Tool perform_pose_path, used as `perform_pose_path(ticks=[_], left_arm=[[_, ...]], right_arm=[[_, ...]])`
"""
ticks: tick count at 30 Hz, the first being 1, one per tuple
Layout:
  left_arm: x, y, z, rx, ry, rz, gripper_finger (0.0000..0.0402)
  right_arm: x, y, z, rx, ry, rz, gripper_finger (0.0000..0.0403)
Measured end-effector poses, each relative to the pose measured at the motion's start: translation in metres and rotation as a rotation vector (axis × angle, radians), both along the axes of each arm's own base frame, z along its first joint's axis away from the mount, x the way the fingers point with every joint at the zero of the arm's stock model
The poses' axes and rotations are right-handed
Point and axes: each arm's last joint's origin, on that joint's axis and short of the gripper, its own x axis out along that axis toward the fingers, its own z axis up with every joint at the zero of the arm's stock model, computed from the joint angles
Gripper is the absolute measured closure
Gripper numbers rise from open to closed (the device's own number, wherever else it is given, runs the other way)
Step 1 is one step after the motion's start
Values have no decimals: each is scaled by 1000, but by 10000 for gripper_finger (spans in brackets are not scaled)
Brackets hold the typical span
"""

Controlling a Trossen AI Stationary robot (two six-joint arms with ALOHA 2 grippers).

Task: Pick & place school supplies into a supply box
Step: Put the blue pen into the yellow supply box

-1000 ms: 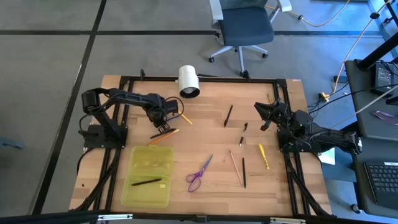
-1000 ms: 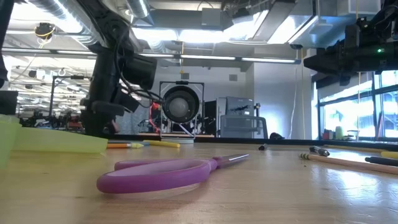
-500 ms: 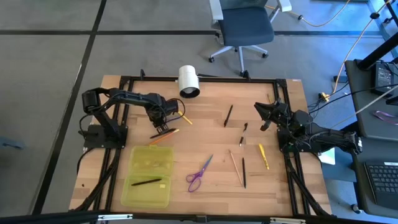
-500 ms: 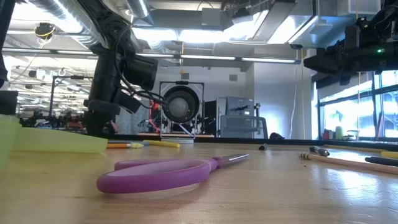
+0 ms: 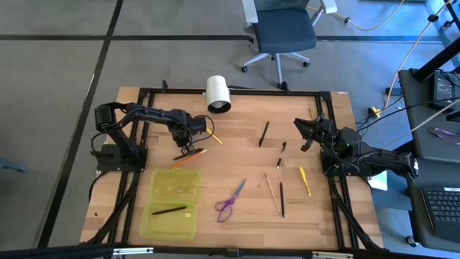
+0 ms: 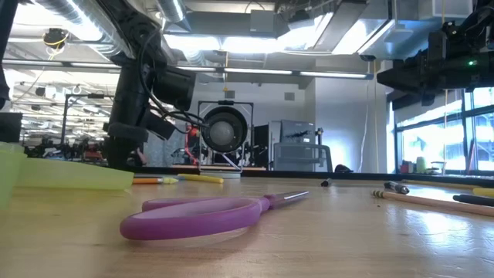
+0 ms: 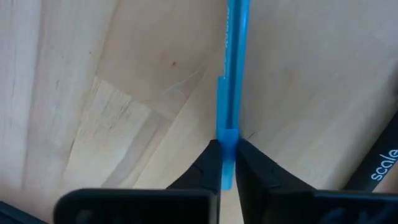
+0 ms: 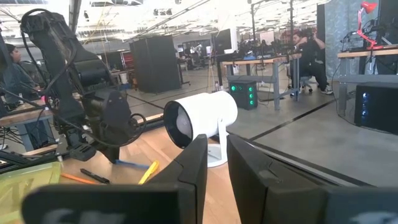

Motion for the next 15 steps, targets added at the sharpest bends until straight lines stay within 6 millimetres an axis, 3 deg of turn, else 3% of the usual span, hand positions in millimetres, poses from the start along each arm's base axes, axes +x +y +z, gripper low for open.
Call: perform_pose_path(ticks=[5, 15], left_arm=[[-5, -14, 10, -36, 1, 8, 382], [-20, -62, 67, -2, -223, 75, 384]], right_arm=[[0, 0, 0, 0, 0, 0, 336], [0, 0, 0, 0, 0, 0, 336]])
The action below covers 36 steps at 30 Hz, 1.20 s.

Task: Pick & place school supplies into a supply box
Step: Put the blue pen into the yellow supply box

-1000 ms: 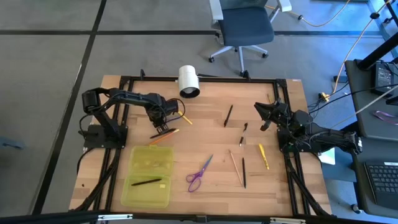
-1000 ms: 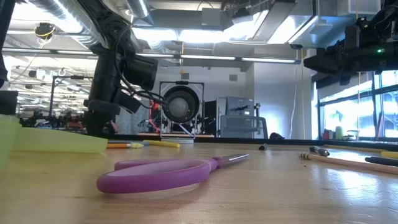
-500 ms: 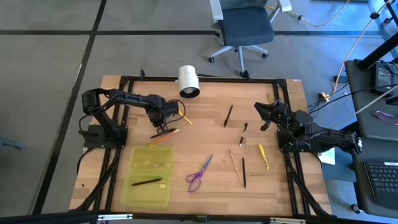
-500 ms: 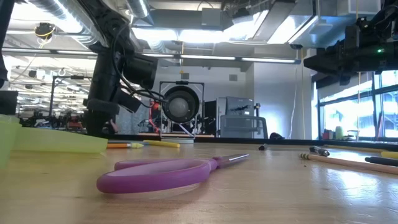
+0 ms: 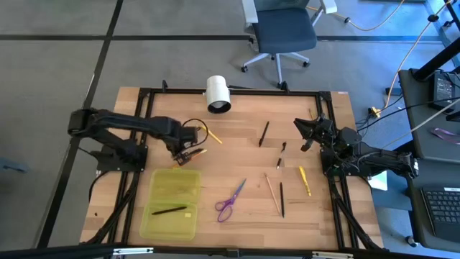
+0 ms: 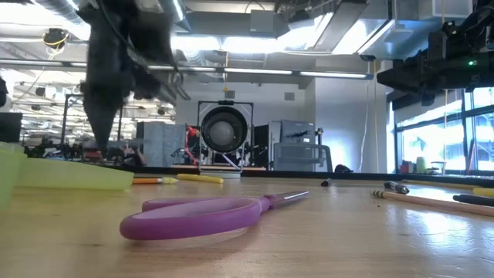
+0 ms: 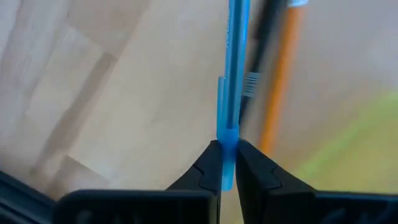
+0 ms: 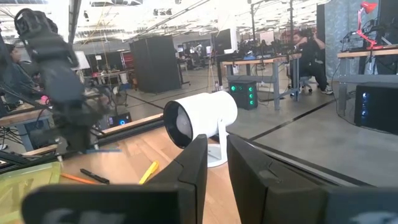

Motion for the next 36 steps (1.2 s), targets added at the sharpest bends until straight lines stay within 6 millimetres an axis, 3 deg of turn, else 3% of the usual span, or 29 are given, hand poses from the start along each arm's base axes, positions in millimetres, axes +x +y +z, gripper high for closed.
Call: perform_pose_path(ticks=[5, 14, 17, 22, 29, 36], left_arm=[[-7, -41, 19, -42, -130, -82, 383], [-13, -134, 28, -191, -359, -290, 383], [-22, -163, 25, -249, -375, -283, 383], [-38, -203, 4, -308, -260, -263, 382], [-48, -233, -30, -361, -63, -204, 382], [-49, -237, -39, -359, -11, -182, 381]], right_arm=[[0, 0, 0, 0, 0, 0, 336], [0, 0, 0, 2, 0, 0, 336], [0, 0, 0, 3, 2, 0, 336], [0, 0, -1, 4, 4, 0, 336], [0, 0, -1, 7, 3, 1, 336], [0, 0, -1, 29, -11, 4, 336]])
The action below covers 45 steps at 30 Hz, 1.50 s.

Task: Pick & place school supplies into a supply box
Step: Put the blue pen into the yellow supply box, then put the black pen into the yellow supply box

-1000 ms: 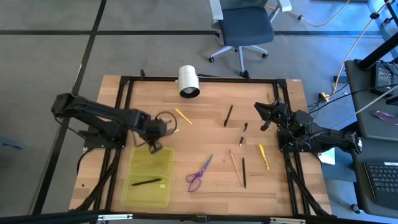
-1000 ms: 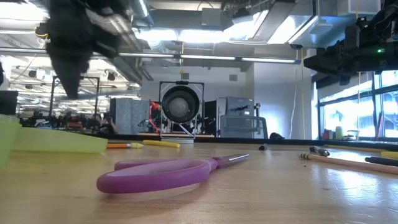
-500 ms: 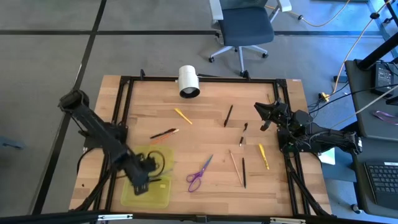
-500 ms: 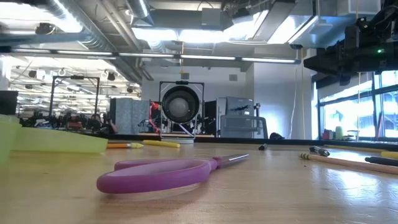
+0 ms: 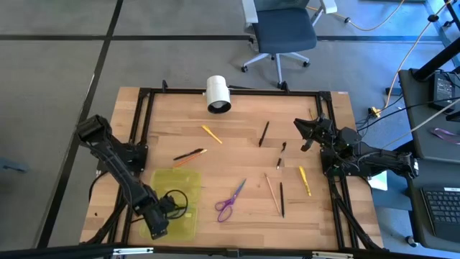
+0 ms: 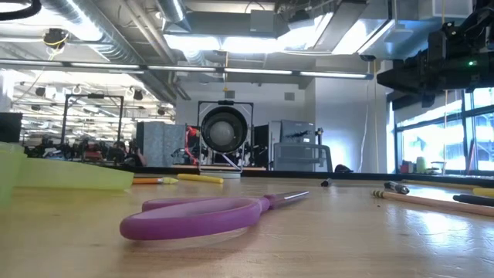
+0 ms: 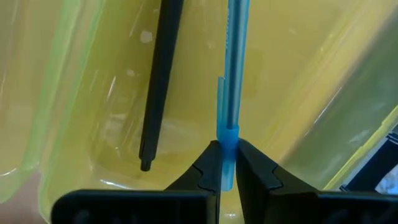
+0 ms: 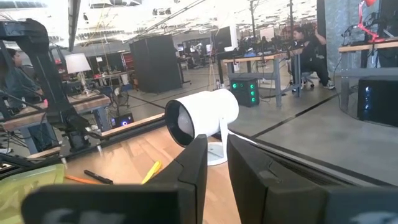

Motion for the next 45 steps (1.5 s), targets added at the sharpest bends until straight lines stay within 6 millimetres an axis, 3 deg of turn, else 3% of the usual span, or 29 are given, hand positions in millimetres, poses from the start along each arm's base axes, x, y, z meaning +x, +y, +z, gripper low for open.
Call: perform_pose_path(ticks=[19, 25, 30, 37, 45], left_arm=[[0, 1, 0, 0, 9, 29, 343], [0, 1, 0, 0, 31, 80, 302], [0, 2, 12, -55, -30, -21, 271], [7, 34, 48, -13, -220, 159, 269], [40, 87, 84, 122, -623, 384, 269]], right_arm=[[0, 0, 0, -1, 1, -1, 336], [0, 0, 0, -2, 1, -1, 336], [0, 0, 0, -2, 1, 0, 336], [0, 0, 0, -2, 1, 0, 336], [0, 0, 0, -5, 3, -1, 336]])
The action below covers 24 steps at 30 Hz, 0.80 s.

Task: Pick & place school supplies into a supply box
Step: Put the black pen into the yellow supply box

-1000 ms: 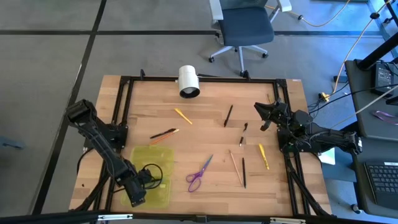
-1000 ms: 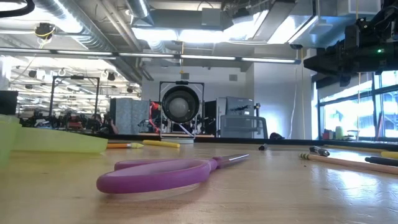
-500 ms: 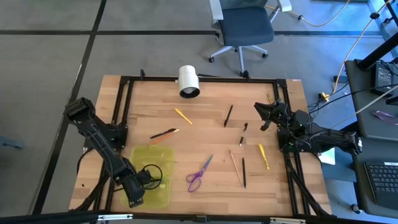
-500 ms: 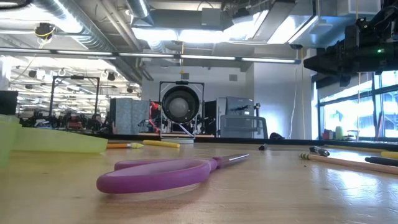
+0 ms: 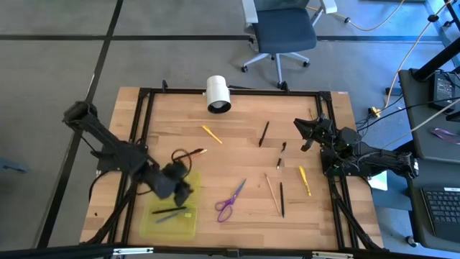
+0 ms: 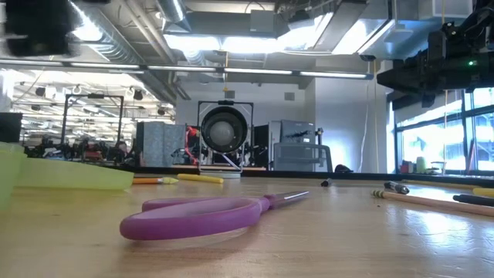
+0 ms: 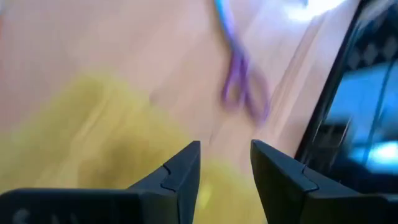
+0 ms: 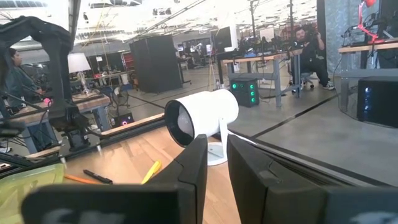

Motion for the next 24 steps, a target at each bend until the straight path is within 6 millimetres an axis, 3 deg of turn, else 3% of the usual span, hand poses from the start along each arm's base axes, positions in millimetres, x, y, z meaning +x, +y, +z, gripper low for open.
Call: perform_pose_path(ticks=[4, 8, 17, 24], left_arm=[[9, 19, 11, 138, -89, -68, 271], [14, 38, 10, 287, -55, -134, 270], [7, 98, -9, 310, 307, 79, 274], [8, 121, -9, 371, 320, 215, 274]], right_arm=[[0, 0, 0, -2, 1, 0, 336], [0, 0, 0, -35, 21, -4, 336], [0, 0, 0, -45, 28, -6, 336], [0, 0, 0, -45, 28, -6, 336]])
